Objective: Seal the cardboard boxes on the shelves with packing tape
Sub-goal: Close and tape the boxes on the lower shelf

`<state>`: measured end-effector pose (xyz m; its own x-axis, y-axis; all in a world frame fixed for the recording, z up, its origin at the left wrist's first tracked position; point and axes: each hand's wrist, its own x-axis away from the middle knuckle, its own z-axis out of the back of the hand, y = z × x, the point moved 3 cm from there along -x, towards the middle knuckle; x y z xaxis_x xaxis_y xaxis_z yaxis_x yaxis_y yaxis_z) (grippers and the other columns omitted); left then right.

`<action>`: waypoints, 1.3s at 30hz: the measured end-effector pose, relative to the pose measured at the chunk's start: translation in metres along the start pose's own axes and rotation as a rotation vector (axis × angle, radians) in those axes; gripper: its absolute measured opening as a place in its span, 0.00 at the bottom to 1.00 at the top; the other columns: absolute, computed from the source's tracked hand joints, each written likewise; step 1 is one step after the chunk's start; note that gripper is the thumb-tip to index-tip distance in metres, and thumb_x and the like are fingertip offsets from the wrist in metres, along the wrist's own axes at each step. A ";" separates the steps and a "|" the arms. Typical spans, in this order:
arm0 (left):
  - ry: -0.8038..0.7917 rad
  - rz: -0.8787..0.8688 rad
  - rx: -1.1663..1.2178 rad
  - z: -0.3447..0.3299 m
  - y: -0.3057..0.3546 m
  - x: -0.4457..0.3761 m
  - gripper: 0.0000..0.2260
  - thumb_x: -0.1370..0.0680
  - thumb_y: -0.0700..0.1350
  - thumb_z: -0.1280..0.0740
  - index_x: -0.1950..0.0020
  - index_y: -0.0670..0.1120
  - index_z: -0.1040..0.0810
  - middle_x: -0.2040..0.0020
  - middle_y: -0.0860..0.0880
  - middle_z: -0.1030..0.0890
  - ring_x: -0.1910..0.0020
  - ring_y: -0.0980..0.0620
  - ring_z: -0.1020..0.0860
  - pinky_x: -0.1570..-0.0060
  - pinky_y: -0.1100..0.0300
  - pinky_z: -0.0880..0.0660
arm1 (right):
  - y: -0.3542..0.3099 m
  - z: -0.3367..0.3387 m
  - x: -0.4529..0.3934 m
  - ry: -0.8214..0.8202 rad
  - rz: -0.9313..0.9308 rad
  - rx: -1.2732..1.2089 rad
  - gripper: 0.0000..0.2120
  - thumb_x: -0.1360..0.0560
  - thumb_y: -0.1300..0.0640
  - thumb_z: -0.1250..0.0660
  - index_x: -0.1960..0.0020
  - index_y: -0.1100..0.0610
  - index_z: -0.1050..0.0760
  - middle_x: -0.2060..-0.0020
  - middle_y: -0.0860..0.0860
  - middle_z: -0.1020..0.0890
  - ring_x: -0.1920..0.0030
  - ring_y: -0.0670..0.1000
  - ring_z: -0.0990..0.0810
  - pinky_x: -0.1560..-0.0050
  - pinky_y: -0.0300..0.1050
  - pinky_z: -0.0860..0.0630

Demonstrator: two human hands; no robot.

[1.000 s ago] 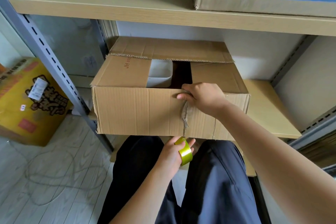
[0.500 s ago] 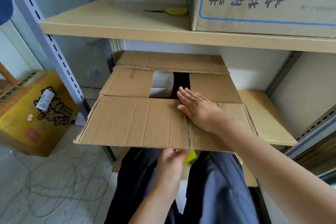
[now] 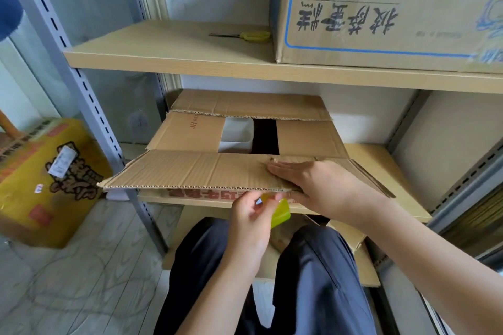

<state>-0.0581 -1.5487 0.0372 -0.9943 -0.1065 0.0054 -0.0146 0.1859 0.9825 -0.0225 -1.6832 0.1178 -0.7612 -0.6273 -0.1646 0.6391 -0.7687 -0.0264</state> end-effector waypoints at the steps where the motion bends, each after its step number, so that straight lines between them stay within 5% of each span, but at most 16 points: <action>1: 0.008 -0.011 -0.024 0.000 0.006 -0.002 0.23 0.34 0.60 0.28 0.53 0.42 0.18 0.56 0.41 0.16 0.58 0.50 0.21 0.54 0.56 0.25 | 0.000 0.004 -0.002 0.017 0.007 0.026 0.27 0.20 0.43 0.37 0.24 0.50 0.34 0.28 0.46 0.29 0.30 0.49 0.27 0.39 0.45 0.25; 7: -0.025 -0.001 -0.121 0.007 0.020 -0.014 0.15 0.33 0.61 0.30 0.54 0.54 0.18 0.54 0.44 0.15 0.52 0.44 0.16 0.55 0.51 0.24 | -0.007 0.018 -0.010 0.135 0.137 0.115 0.22 0.19 0.40 0.49 0.32 0.47 0.26 0.36 0.45 0.20 0.48 0.51 0.16 0.63 0.49 0.19; 12: -0.019 0.129 -0.135 0.021 0.025 -0.005 0.16 0.32 0.56 0.24 0.49 0.53 0.23 0.50 0.47 0.16 0.53 0.40 0.15 0.50 0.37 0.20 | -0.018 0.016 -0.011 0.148 0.161 0.107 0.21 0.19 0.40 0.50 0.36 0.47 0.25 0.45 0.44 0.17 0.48 0.50 0.16 0.65 0.49 0.20; 16: -0.066 0.131 -0.397 0.045 0.033 0.003 0.29 0.42 0.71 0.26 0.46 0.58 0.23 0.47 0.58 0.17 0.46 0.56 0.18 0.39 0.47 0.23 | -0.032 0.006 -0.006 0.223 0.149 0.252 0.09 0.24 0.52 0.35 0.48 0.52 0.19 0.54 0.46 0.15 0.57 0.48 0.15 0.71 0.43 0.22; 18: -0.159 0.110 -0.682 0.048 0.049 0.013 0.23 0.34 0.70 0.31 0.47 0.58 0.24 0.46 0.62 0.20 0.43 0.60 0.22 0.39 0.58 0.27 | -0.037 -0.003 -0.008 0.155 0.134 0.300 0.08 0.32 0.56 0.28 0.52 0.54 0.19 0.59 0.48 0.16 0.63 0.50 0.16 0.74 0.43 0.24; 20: -0.198 0.067 -0.918 0.052 0.072 0.019 0.17 0.26 0.66 0.35 0.52 0.53 0.23 0.51 0.59 0.20 0.49 0.57 0.22 0.49 0.61 0.29 | -0.044 0.003 -0.012 0.021 0.078 0.319 0.11 0.35 0.50 0.25 0.55 0.52 0.20 0.63 0.47 0.18 0.67 0.50 0.18 0.75 0.39 0.30; 22: -0.242 0.040 -0.971 0.054 0.105 0.016 0.20 0.21 0.61 0.38 0.58 0.45 0.23 0.59 0.52 0.17 0.59 0.53 0.19 0.54 0.57 0.24 | -0.049 0.022 -0.020 -0.111 0.001 0.235 0.16 0.30 0.42 0.30 0.46 0.49 0.21 0.53 0.48 0.17 0.55 0.51 0.18 0.65 0.41 0.33; 25: -0.236 -0.017 -0.804 0.053 0.159 0.001 0.12 0.18 0.53 0.39 0.53 0.49 0.19 0.59 0.53 0.15 0.62 0.57 0.16 0.53 0.53 0.18 | -0.050 0.054 -0.033 -0.241 -0.048 -0.118 0.27 0.27 0.32 0.37 0.33 0.44 0.27 0.40 0.43 0.21 0.43 0.49 0.22 0.52 0.44 0.28; 29: -0.065 -0.320 -0.774 0.050 0.201 -0.050 0.09 0.19 0.53 0.39 0.52 0.56 0.20 0.58 0.57 0.16 0.60 0.59 0.17 0.54 0.50 0.17 | -0.048 0.113 -0.086 0.273 -0.133 0.118 0.10 0.19 0.47 0.42 0.45 0.49 0.25 0.55 0.48 0.19 0.55 0.55 0.20 0.62 0.47 0.28; 32: 0.096 -0.455 -0.728 0.044 0.212 -0.081 0.08 0.21 0.52 0.40 0.52 0.58 0.20 0.59 0.59 0.17 0.58 0.57 0.19 0.57 0.53 0.19 | -0.044 0.149 -0.142 0.473 -0.302 0.148 0.02 0.22 0.60 0.38 0.50 0.56 0.28 0.56 0.53 0.22 0.54 0.59 0.21 0.64 0.46 0.36; 35: 0.188 -0.525 -0.742 0.037 0.203 -0.092 0.08 0.21 0.47 0.40 0.54 0.56 0.22 0.63 0.57 0.19 0.62 0.56 0.20 0.63 0.54 0.22 | -0.027 0.160 -0.196 0.327 -0.462 0.164 0.11 0.23 0.68 0.40 0.44 0.61 0.24 0.47 0.56 0.19 0.46 0.57 0.19 0.56 0.47 0.27; 39: 0.159 -0.461 -0.689 0.039 0.161 -0.095 0.10 0.22 0.45 0.40 0.52 0.56 0.20 0.58 0.58 0.17 0.58 0.60 0.19 0.54 0.55 0.21 | -0.009 0.137 -0.241 -0.089 -0.440 0.506 0.15 0.21 0.61 0.39 0.36 0.59 0.23 0.41 0.54 0.21 0.41 0.56 0.21 0.56 0.41 0.26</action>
<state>0.0297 -1.4708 0.1876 -0.8773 -0.1715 -0.4482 -0.2962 -0.5414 0.7869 0.1398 -1.5420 0.2931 -0.9588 -0.2338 -0.1616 0.1538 -0.9050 0.3967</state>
